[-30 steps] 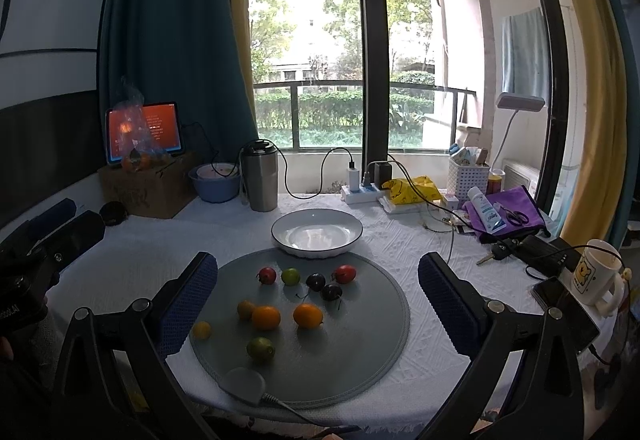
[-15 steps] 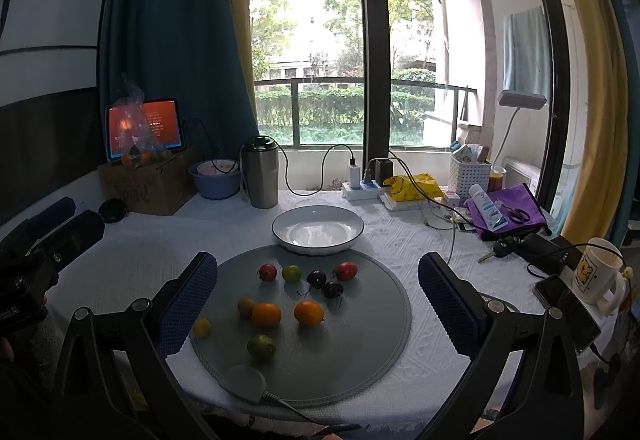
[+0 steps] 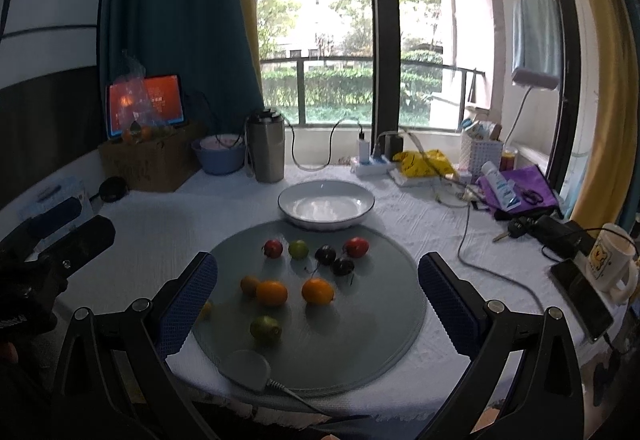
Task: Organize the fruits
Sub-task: 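Grasp the large green fruit with the right gripper while the left gripper grasps a small yellow fruit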
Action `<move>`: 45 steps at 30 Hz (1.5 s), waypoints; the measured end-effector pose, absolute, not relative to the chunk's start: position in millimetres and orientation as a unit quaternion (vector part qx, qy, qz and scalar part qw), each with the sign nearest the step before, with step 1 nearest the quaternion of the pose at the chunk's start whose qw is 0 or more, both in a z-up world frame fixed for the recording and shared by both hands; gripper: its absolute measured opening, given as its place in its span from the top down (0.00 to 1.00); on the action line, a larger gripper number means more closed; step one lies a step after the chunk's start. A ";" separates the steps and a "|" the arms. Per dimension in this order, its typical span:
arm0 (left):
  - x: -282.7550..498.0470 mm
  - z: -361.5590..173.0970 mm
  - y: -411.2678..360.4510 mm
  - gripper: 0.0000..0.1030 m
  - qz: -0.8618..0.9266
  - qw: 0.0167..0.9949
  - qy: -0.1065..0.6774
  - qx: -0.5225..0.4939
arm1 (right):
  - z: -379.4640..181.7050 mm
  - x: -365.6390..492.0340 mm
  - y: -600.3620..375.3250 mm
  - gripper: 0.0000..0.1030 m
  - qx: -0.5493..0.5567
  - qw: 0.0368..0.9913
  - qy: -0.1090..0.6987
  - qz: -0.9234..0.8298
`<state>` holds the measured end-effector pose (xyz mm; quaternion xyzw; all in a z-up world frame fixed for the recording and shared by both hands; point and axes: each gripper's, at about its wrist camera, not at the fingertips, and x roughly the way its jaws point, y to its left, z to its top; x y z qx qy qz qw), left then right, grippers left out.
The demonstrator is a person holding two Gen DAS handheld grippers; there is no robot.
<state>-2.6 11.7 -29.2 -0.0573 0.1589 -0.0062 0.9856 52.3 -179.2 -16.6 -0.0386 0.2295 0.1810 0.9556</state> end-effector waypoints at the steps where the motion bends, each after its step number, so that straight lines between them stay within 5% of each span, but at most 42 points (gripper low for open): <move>1: 0.8 -33.4 11.5 0.01 -0.003 0.984 0.169 -0.054 | -19.7 54.6 -177.4 0.00 -0.040 0.954 0.235 0.182; 10: 33.3 -87.4 14.2 0.02 0.000 0.962 0.268 -0.051 | -62.4 78.7 -161.9 0.02 -0.057 0.932 0.298 0.198; 14: 45.1 -105.3 14.2 0.02 -0.004 0.954 0.295 -0.053 | -81.1 91.5 -157.2 0.12 -0.059 0.921 0.327 0.205; 21: 68.0 -132.1 16.2 0.30 -0.014 0.936 0.348 -0.052 | -106.0 107.0 -141.0 0.35 -0.058 0.891 0.378 0.245; 27: 80.4 -142.0 17.1 0.42 -0.029 0.926 0.373 -0.056 | -116.7 114.6 -127.5 0.54 -0.066 0.872 0.402 0.273; 36: 90.3 -148.7 7.2 0.71 -0.039 0.916 0.397 -0.038 | -127.9 117.7 -117.5 0.67 -0.067 0.854 0.420 0.300; 45: 93.0 -141.3 -4.3 0.76 -0.047 0.914 0.402 -0.034 | -122.1 117.9 -130.7 0.67 -0.059 0.856 0.410 0.308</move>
